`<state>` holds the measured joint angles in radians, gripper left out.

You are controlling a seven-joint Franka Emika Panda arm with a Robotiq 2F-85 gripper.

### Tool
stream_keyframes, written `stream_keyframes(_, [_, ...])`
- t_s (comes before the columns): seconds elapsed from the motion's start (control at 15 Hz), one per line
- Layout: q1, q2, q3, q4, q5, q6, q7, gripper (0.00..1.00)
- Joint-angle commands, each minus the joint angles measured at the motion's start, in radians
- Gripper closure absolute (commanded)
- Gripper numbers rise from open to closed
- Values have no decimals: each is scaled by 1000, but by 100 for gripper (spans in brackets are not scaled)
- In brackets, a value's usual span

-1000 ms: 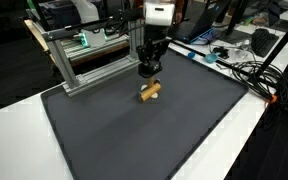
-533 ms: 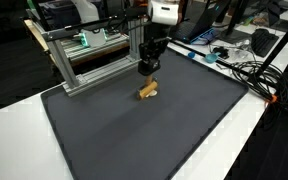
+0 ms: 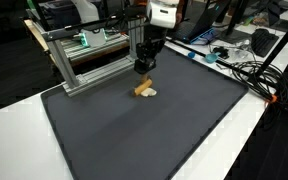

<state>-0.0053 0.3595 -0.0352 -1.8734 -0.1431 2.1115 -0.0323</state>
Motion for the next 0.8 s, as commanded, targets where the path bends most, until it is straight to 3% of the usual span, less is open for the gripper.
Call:
stream_keyframes(0.0, [-27, -44, 0, -34, 17, -1, -51, 78])
stream_keyframes(0.13, [-55, -120, 9, -76, 25, 41, -162, 78])
stream_keyframes(0.33, [-74, -214, 12, -95, 2, 13, -345, 78])
stream_keyframes(0.73, [-45, -265, 49, -85, 45, -5, -635, 78])
